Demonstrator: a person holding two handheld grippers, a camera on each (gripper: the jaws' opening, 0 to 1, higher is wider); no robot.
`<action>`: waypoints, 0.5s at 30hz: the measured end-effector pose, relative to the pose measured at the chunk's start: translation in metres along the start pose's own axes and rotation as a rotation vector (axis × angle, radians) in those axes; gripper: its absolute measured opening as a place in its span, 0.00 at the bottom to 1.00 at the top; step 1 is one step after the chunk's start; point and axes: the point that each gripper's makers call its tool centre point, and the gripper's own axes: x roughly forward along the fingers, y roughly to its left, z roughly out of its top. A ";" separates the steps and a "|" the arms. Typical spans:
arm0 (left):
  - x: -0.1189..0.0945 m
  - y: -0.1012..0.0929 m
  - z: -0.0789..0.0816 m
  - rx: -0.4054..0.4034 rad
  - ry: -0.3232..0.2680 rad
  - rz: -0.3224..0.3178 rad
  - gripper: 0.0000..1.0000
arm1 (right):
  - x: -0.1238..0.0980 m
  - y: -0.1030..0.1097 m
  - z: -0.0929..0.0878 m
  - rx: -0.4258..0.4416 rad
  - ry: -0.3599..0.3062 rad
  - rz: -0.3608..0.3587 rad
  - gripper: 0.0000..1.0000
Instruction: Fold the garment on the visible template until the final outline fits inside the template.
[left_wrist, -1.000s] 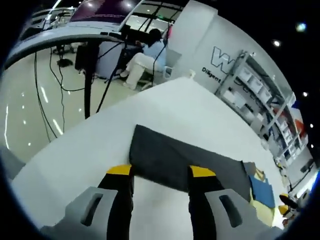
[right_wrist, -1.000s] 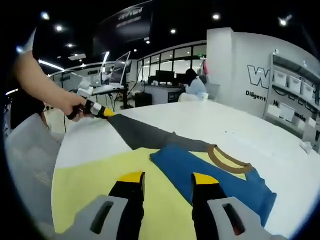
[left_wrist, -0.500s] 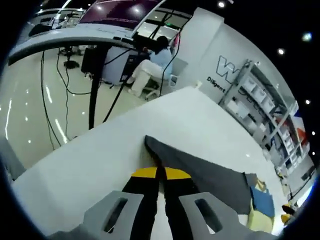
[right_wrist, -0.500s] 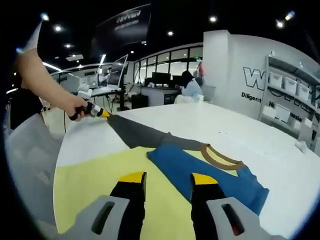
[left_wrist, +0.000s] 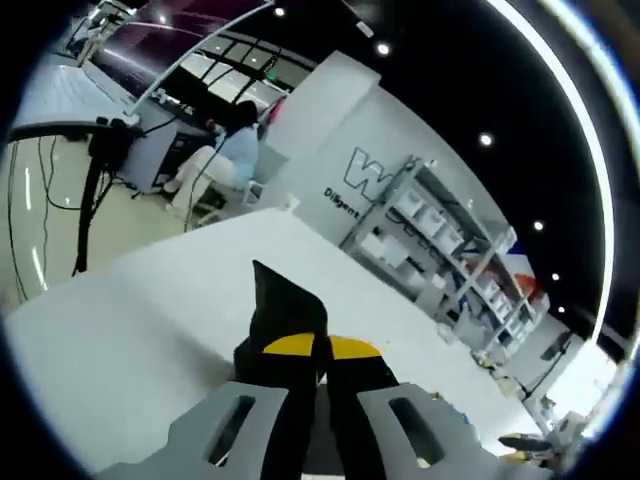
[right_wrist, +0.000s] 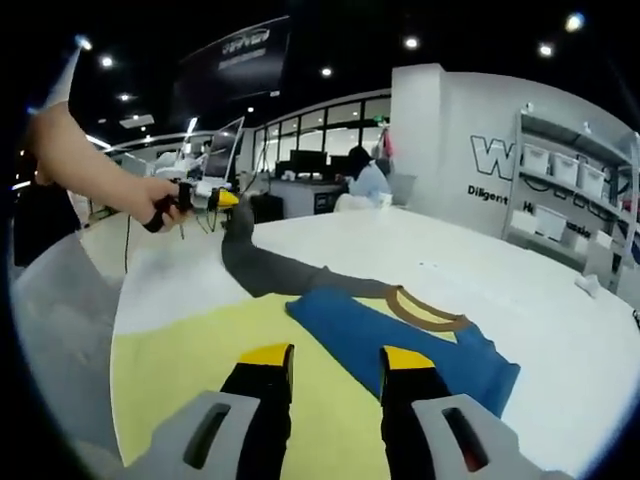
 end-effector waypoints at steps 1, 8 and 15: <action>0.002 -0.006 0.000 -0.009 0.001 -0.021 0.01 | -0.001 0.000 -0.001 0.002 0.001 -0.002 0.30; 0.014 -0.062 -0.006 0.019 0.022 -0.160 0.01 | -0.012 0.000 -0.004 0.008 -0.001 -0.012 0.30; 0.026 -0.111 -0.021 0.048 0.056 -0.267 0.01 | -0.022 -0.006 -0.011 0.026 -0.002 -0.029 0.30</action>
